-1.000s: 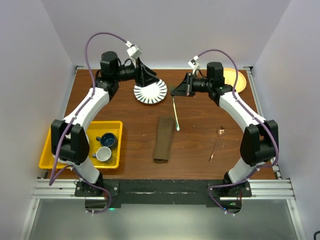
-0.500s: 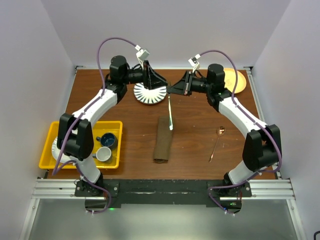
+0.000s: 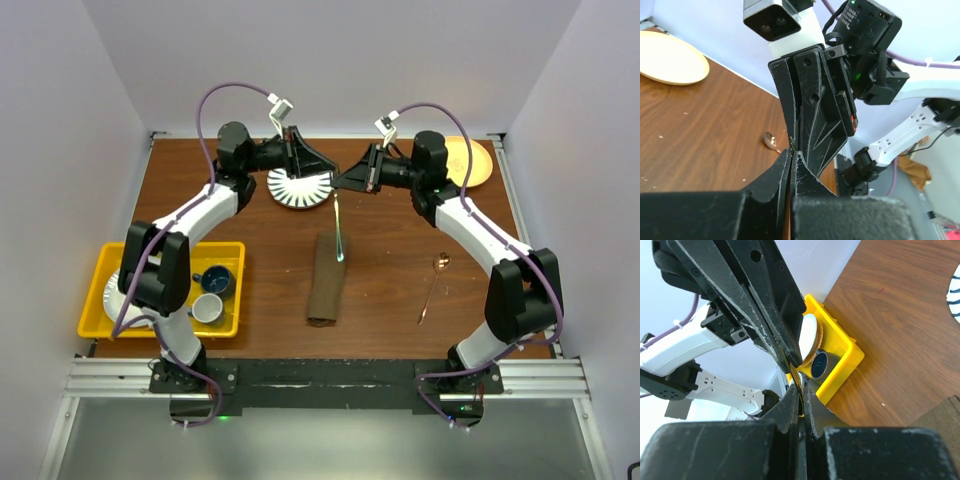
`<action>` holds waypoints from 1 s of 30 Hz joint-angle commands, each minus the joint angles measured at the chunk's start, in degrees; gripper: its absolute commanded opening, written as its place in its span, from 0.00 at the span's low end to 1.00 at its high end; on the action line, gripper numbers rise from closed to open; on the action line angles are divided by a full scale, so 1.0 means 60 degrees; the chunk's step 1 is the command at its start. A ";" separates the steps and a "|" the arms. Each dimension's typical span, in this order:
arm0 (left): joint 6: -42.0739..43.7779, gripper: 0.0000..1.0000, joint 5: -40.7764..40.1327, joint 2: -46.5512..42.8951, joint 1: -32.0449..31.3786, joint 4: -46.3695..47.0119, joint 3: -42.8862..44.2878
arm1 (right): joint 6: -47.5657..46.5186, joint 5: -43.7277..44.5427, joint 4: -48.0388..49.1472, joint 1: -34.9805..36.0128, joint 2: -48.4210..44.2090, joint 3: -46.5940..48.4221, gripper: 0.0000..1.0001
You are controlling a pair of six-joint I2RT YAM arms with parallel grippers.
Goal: Fold the napkin into a case and place the utensils inside
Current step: Pass from the right arm to the left, then insert the fork into the folded napkin.
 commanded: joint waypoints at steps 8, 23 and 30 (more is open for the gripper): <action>-0.1081 0.00 0.1317 0.0750 0.0211 0.1603 -0.0162 | -0.3068 0.0098 -0.3775 -0.0485 -0.0671 0.0799 0.71; 0.2434 0.00 0.1936 0.3327 0.0753 -0.1163 0.1054 | -0.5824 0.1387 -0.6434 -0.1249 -0.0980 0.0213 0.40; 0.3299 0.00 0.2111 0.4018 0.0797 -0.1561 0.1523 | -0.5869 0.1373 -0.6449 -0.1248 -0.0716 0.0258 0.34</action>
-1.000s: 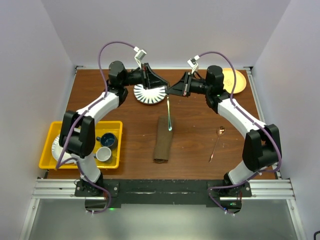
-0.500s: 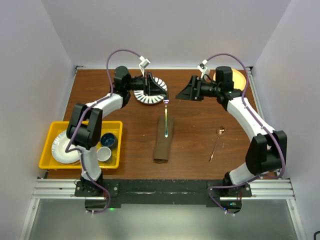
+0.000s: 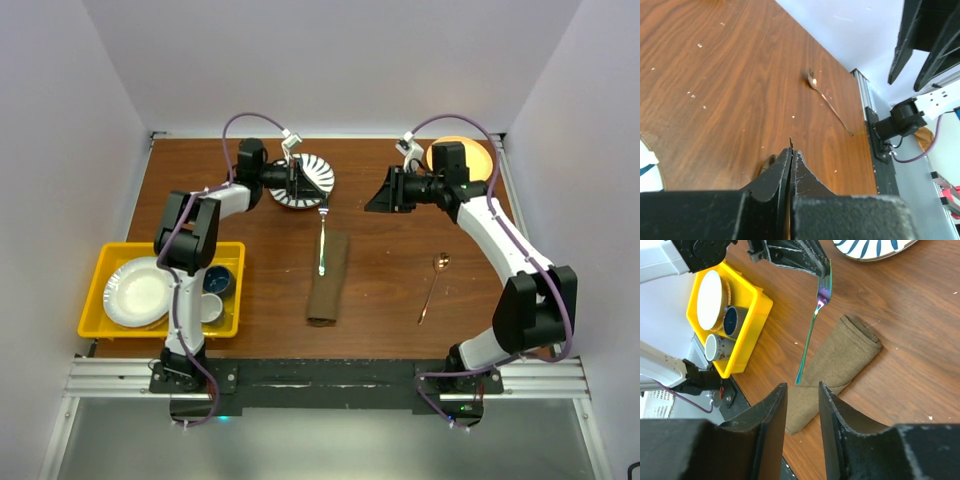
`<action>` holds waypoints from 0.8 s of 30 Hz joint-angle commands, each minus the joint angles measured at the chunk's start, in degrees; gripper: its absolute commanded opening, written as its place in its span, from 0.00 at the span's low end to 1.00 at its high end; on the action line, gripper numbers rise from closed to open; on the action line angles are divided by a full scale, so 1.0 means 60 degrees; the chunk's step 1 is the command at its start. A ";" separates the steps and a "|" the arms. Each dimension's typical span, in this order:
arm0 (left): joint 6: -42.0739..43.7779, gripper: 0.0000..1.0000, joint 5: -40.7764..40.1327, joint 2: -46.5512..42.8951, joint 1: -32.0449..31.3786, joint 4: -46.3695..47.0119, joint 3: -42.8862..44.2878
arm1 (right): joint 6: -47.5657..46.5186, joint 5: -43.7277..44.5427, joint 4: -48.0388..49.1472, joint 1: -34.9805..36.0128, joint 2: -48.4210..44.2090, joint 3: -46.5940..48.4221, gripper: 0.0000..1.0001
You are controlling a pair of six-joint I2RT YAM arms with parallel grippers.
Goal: Fold the napkin into a case and place the utensils inside
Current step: Insert the fork into the folded napkin.
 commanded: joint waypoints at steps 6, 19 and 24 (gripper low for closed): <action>0.0970 0.00 0.0462 0.0519 0.0025 -0.0422 0.0610 | -0.0285 0.0065 -0.0162 0.0016 0.0261 0.0189 0.34; -0.0787 0.00 0.0433 0.0329 -0.0004 0.1684 -0.0752 | -0.0284 -0.0228 -0.0089 0.0030 0.0569 0.0233 0.34; -0.0818 0.00 0.0462 0.0212 -0.0063 0.1643 -0.1016 | -0.0343 -0.0228 -0.0103 0.0045 0.0715 0.0233 0.31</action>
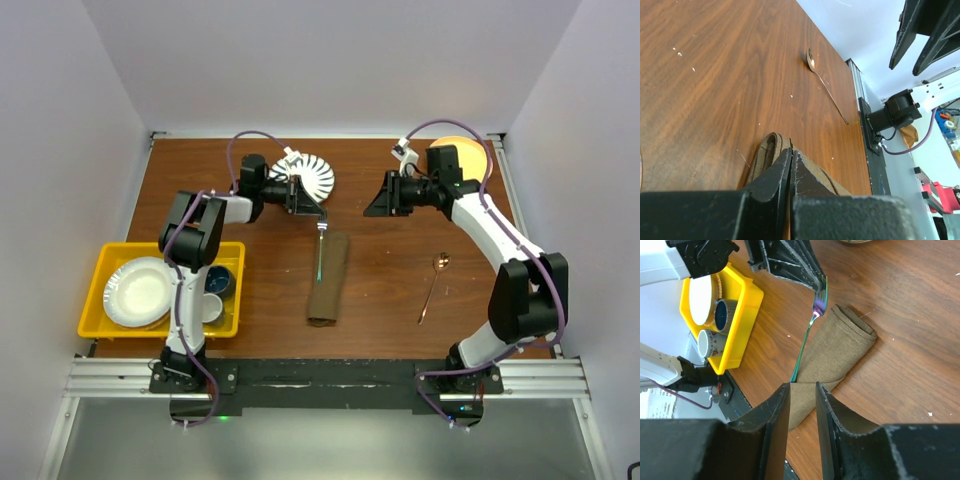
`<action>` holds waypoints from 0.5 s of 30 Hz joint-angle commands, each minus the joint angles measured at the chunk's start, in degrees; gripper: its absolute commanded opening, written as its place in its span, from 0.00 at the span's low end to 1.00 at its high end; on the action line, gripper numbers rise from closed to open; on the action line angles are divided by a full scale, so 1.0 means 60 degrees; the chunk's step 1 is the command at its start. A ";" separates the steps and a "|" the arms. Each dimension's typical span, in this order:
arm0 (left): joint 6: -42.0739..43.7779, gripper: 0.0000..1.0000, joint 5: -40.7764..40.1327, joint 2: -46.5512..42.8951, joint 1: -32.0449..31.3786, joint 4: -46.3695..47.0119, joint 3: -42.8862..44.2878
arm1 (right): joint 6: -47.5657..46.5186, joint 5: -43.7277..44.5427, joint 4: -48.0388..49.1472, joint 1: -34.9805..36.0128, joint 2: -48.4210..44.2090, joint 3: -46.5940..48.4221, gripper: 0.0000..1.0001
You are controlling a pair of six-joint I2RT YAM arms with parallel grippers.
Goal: Fold the napkin into a case and place the utensils inside
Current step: Insert the fork into the folded napkin.
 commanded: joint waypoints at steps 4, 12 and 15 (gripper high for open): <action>-0.0395 0.00 0.0203 -0.0423 -0.0063 0.0765 -0.0303 | -0.0380 -0.0231 -0.0067 0.0041 0.0242 0.0379 0.30; 0.0556 0.00 -0.0060 -0.0584 -0.0209 -0.0478 -0.0537 | -0.0586 -0.0334 -0.0375 0.0041 0.0360 0.0555 0.31; 0.0922 0.00 -0.0119 -0.0627 -0.0297 -0.0932 -0.0537 | -0.0688 -0.0363 -0.0535 0.0041 0.0433 0.0643 0.31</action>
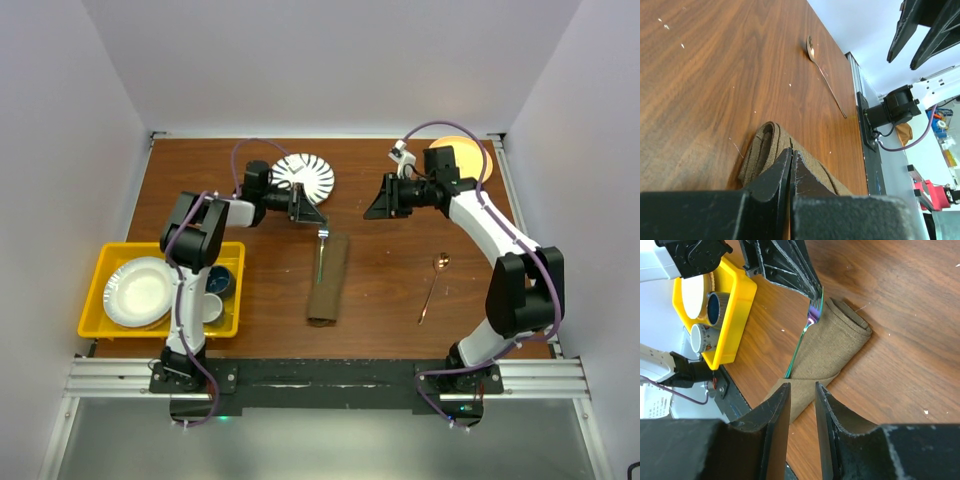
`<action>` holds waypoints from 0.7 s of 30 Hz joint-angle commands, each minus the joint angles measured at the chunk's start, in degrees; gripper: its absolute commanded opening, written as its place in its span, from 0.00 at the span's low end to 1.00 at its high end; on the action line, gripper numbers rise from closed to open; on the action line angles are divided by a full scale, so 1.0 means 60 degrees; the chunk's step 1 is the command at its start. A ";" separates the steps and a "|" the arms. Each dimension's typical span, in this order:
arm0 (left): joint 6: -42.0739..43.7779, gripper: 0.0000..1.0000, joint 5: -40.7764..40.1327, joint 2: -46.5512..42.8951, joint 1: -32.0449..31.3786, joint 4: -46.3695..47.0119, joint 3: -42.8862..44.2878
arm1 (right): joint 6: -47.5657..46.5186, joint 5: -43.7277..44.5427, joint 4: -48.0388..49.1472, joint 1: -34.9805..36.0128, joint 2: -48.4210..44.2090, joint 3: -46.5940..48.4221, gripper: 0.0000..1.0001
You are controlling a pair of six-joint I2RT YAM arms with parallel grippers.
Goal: Fold the napkin into a case and place the utensils inside
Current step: Insert the fork into the folded napkin.
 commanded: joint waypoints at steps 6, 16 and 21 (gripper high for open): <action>0.0986 0.00 -0.0137 -0.0734 -0.0221 -0.0885 -0.0236 | -0.0650 -0.0448 -0.0716 0.0026 0.0218 0.0717 0.31; 0.1600 0.00 -0.0196 -0.1012 -0.0309 -0.1616 -0.0514 | -0.0840 -0.0609 -0.0937 0.0027 0.0497 0.0981 0.31; 0.2114 0.00 -0.0255 -0.1115 -0.0309 -0.2247 -0.0602 | -0.0928 -0.0653 -0.1054 0.0027 0.0585 0.1112 0.31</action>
